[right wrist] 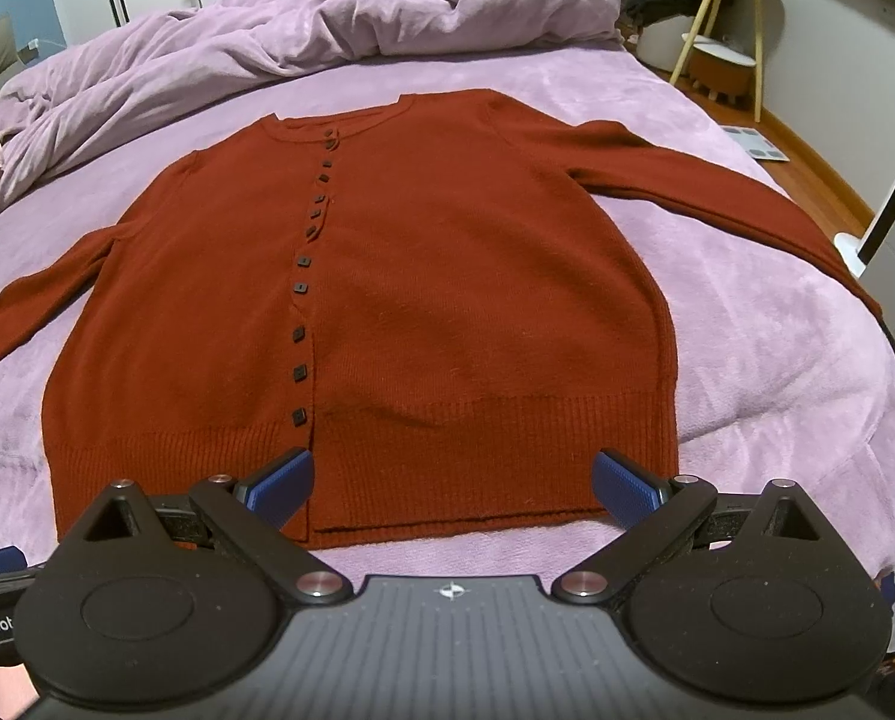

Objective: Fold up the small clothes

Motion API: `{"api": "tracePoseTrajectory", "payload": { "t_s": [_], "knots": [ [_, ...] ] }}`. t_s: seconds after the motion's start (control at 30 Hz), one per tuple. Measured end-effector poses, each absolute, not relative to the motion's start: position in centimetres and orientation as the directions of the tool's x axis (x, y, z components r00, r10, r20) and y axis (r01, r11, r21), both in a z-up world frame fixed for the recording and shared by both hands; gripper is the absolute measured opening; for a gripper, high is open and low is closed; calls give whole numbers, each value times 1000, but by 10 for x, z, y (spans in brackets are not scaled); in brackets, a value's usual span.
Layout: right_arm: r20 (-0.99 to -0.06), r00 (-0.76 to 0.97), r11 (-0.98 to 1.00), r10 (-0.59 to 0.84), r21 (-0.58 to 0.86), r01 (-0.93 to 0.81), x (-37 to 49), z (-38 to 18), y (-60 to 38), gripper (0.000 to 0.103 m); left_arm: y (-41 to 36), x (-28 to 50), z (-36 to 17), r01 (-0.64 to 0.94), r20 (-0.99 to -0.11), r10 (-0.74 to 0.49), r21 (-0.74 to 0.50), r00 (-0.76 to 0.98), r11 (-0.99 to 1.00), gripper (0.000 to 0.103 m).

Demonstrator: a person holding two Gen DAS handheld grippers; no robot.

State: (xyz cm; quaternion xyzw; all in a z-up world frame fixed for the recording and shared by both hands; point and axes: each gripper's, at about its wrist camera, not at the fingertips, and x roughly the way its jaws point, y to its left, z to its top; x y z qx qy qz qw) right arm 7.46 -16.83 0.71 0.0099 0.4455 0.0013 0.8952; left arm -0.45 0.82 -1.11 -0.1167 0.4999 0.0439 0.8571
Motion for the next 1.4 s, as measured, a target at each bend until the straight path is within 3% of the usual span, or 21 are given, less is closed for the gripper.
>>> {"api": "tracePoseTrajectory", "payload": {
  "t_s": [0.8, 1.0, 1.1, 1.27, 1.33, 1.4],
  "knots": [
    [-797, 604, 999, 22, 43, 19, 71, 7, -176, 99, 5, -6, -11, -189, -870, -50, -162, 490, 969, 103],
    [-773, 621, 990, 130, 139, -34, 66, 10, -182, 99, 6, -10, -8, -197, -869, -40, -157, 494, 968, 103],
    [-696, 689, 975, 204, 205, -82, 58, 16, -193, 99, 6, -12, -5, -200, -865, -42, -162, 499, 966, 103],
    [-370, 884, 925, 284, 350, -151, 44, 19, -243, 99, 9, -4, -5, -203, -858, -36, -161, 513, 966, 103],
    [-422, 847, 906, 324, 397, -149, 63, 11, -267, 99, 10, 4, -8, -205, -860, -31, -156, 510, 966, 103],
    [-465, 844, 900, 268, 433, -47, 81, 4, -299, 99, 9, 14, -12, -198, -864, -26, -145, 503, 969, 103]
  ]
}}
